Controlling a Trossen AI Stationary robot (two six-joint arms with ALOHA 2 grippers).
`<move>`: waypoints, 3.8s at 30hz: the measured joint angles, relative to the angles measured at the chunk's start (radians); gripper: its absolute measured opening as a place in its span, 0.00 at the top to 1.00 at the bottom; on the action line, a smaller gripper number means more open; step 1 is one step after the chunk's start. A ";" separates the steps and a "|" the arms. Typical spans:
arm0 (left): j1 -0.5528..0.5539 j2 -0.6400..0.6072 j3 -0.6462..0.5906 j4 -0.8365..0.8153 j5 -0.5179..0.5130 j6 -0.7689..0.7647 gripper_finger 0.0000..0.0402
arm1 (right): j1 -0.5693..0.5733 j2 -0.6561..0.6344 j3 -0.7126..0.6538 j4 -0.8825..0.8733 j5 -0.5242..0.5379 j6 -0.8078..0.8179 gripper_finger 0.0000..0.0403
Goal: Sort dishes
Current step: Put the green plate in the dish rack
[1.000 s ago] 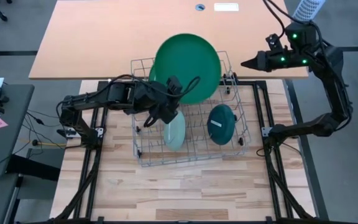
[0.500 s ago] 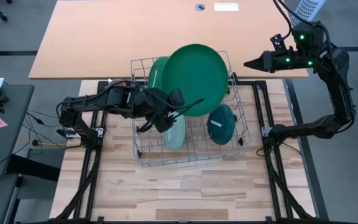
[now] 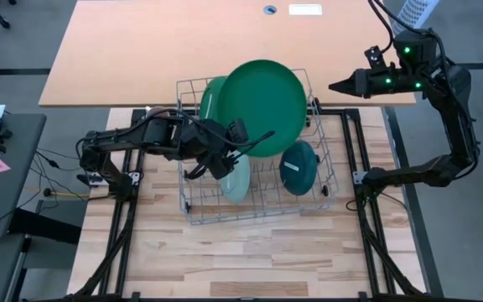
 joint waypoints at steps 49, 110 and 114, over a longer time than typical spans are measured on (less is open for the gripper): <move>-0.004 0.076 0.124 -0.179 0.072 -0.035 0.94 | 0.360 0.437 0.339 0.545 0.133 -0.126 0.41; 0.020 0.178 0.124 -0.245 -0.277 0.274 0.94 | 0.370 0.578 0.392 0.408 0.052 0.686 0.79; 0.010 0.178 0.124 -0.242 -0.290 0.275 0.94 | 0.370 0.578 0.392 0.430 0.028 0.716 0.76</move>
